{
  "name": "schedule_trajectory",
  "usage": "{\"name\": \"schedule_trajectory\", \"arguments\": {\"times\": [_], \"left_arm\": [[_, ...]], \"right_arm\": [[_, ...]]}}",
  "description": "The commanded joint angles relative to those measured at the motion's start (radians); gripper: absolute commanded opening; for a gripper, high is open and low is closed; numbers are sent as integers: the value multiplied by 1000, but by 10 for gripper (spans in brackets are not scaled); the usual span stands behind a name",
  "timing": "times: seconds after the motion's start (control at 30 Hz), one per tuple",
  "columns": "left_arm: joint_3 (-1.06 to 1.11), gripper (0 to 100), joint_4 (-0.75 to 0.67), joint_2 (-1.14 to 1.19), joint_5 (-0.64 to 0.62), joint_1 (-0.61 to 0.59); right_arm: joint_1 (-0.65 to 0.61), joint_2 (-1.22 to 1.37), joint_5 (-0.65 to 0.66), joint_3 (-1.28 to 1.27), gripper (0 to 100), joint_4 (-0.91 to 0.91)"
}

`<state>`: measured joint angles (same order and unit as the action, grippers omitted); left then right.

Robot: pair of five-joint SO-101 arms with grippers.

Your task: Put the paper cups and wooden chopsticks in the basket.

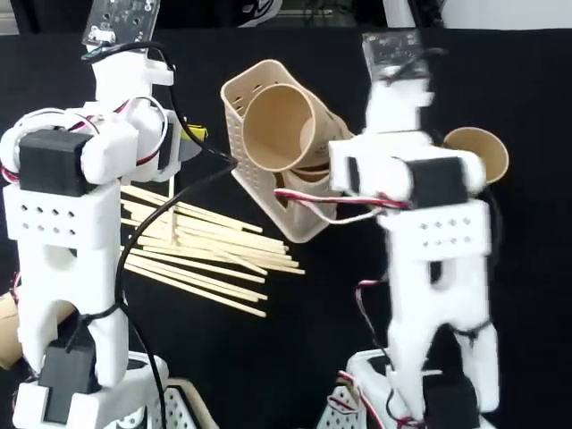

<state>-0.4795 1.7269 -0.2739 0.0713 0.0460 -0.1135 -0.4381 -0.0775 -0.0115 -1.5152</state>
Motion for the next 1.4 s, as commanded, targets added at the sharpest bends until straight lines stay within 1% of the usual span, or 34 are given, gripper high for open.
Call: {"name": "schedule_trajectory", "arguments": {"times": [0.0, 0.17, 0.23, 0.33, 0.43, 0.53, 0.77, 0.83, 1.0, 1.07, 1.2, 1.27, 1.37], "left_arm": [[2, 245, -20, -18, -9, -12], [1, 245, -20, -18, -21, -12], [2, 245, -20, -18, -44, -12], [2, 245, -20, -18, -60, -8], [2, 245, -20, -18, -66, -12], [2, 245, -20, -18, -66, -12], [2, 245, -18, -18, -66, -12], [4, 245, -15, -18, -66, -12], [27, 245, -5, -18, -66, -2], [62, 245, -5, -37, -66, 10], [194, 245, -28, -124, -64, 82], [266, 245, -71, -190, -64, 125], [400, 245, -172, -310, -63, 159]], "right_arm": [[66, -50, 12, 87, 14, 11], [64, -50, -8, 27, 14, 144], [64, -50, -57, -30, 15, 230], [23, -51, -91, -125, 15, 345], [-11, -51, -95, -197, 13, 382], [-11, -51, -124, -259, 13, 388], [-5, -53, -124, -318, 13, 382], [28, -61, -124, -309, 13, 382], [135, -79, -118, -185, 13, 331], [167, -105, -117, -137, 13, 322], [195, -189, -115, -41, 14, 293], [192, -229, -115, -2, 14, 281], [199, -288, -114, 24, 14, 270]]}}
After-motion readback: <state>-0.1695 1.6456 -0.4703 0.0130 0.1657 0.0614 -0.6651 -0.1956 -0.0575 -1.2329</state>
